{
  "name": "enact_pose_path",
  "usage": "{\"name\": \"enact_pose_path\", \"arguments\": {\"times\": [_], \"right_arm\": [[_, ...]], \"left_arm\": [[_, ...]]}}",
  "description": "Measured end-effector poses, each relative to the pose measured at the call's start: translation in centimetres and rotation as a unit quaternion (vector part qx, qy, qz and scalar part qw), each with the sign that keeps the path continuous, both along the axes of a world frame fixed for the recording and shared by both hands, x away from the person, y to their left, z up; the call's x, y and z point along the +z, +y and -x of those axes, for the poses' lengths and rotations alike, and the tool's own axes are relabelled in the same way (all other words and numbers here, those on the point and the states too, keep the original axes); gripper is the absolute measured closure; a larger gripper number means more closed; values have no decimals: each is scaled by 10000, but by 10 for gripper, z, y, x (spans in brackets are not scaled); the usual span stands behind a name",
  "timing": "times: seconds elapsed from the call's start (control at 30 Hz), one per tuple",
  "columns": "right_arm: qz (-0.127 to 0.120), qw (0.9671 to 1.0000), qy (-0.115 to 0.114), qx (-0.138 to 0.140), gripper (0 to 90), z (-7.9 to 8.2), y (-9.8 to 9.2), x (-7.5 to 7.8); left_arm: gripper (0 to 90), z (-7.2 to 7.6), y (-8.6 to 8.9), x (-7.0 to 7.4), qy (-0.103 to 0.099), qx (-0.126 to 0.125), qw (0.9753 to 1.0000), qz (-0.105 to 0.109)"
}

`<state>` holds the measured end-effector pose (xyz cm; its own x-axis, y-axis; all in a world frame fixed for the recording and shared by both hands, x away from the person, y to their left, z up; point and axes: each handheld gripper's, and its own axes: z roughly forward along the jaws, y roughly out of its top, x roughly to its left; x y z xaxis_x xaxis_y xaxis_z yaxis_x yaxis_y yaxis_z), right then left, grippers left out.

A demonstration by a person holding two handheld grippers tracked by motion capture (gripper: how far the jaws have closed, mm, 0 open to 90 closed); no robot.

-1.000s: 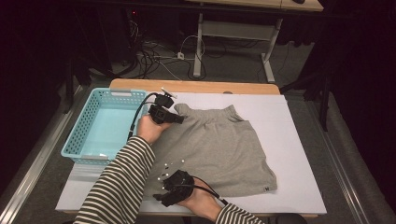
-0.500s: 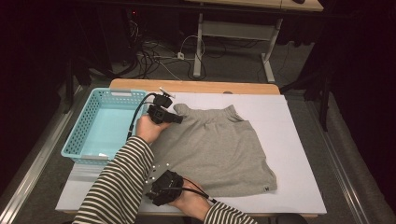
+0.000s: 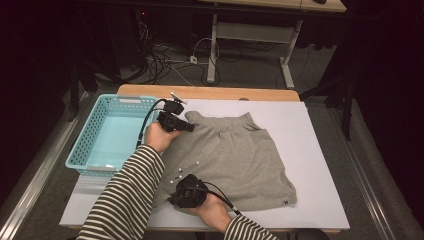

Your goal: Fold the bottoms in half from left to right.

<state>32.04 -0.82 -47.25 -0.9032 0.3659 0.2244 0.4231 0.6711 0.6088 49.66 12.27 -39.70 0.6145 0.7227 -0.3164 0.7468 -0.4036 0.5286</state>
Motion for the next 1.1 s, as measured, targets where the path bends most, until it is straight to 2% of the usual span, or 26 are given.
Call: {"name": "enact_pose_path", "arguments": {"times": [0.23,0.37,0.47,0.6,0.67,0.83,0.9,1.1], "right_arm": [[-529,9982,287,18,847,-2,-12,17],[-802,9949,595,148,847,0,-11,23],[-917,9935,623,258,847,3,-8,28],[-1266,9881,815,305,846,3,-6,37],[-1339,9873,786,333,847,4,-6,41],[-1398,9864,840,205,846,2,-21,41],[-1412,9860,879,121,846,1,-31,39],[-1568,9821,1028,-182,845,-1,-67,37]], "left_arm": [[790,-4,9,11,36,100,9999,89],[792,-3,17,27,-37,52,10000,44],[793,-2,27,39,-77,88,9999,4],[792,3,43,51,-148,165,9998,18],[792,4,46,53,-127,231,9997,-14],[790,8,35,55,-162,86,9998,-10],[790,7,28,53,-165,48,9999,-7],[789,1,9,46,-120,-11,9999,89]]}}
